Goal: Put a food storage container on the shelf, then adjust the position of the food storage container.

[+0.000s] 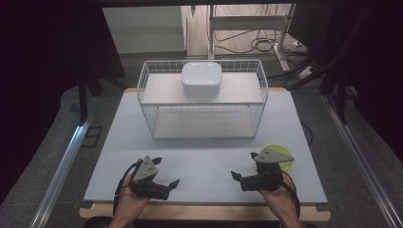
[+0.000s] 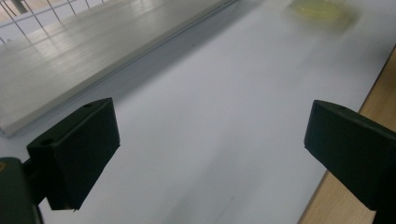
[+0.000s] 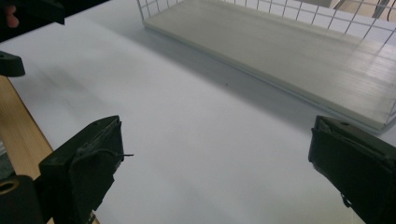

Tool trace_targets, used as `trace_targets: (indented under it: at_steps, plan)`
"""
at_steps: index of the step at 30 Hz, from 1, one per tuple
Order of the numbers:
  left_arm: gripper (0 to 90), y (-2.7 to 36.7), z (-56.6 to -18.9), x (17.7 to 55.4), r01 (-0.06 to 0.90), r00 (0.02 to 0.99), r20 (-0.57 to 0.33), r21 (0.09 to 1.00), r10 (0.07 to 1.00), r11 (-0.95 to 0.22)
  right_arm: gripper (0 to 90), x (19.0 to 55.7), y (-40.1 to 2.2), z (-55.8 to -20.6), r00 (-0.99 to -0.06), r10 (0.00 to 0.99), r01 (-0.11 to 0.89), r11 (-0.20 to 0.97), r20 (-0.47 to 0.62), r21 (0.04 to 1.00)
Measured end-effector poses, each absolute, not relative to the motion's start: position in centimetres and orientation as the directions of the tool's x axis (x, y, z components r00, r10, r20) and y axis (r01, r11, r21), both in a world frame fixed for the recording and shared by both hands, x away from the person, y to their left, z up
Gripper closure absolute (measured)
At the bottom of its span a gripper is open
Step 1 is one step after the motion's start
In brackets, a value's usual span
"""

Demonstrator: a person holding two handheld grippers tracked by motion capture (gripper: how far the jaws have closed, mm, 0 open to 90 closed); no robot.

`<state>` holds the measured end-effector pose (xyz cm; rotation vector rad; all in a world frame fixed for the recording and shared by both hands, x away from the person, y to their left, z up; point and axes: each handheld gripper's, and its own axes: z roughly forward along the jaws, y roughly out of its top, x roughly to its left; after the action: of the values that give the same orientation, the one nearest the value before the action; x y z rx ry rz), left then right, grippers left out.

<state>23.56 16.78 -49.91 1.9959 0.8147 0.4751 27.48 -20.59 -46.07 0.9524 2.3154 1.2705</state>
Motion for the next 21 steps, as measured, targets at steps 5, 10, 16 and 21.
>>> trace_targets:
  at_steps: [5, 10, 16, 21]
  plan:
    - [4.2, 16.9, -50.7, 23.1, 0.372, 0.719, 0.006, 0.841, 0.695, -0.392, 3.6, 27.1, -20.7, -46.8, -0.726, 0.688, 0.394, 0.405, 0.009, 0.825]
    - [4.1, 17.0, -51.8, 22.7, 0.393, 0.722, 0.001, 0.823, 0.692, -0.411, 3.4, 26.8, -20.6, -47.6, -0.727, 0.687, 0.400, 0.436, -0.011, 0.806]
    - [4.1, 17.5, -51.6, 22.7, 0.392, 0.707, -0.012, 0.839, 0.707, -0.378, 3.3, 27.0, -20.7, -47.9, -0.718, 0.696, 0.418, 0.436, -0.004, 0.797]
    - [4.1, 17.8, -51.6, 22.8, 0.399, 0.701, -0.022, 0.841, 0.713, -0.366, 1.7, 27.2, -20.9, -47.9, -0.687, 0.726, 0.442, 0.428, -0.009, 0.788]
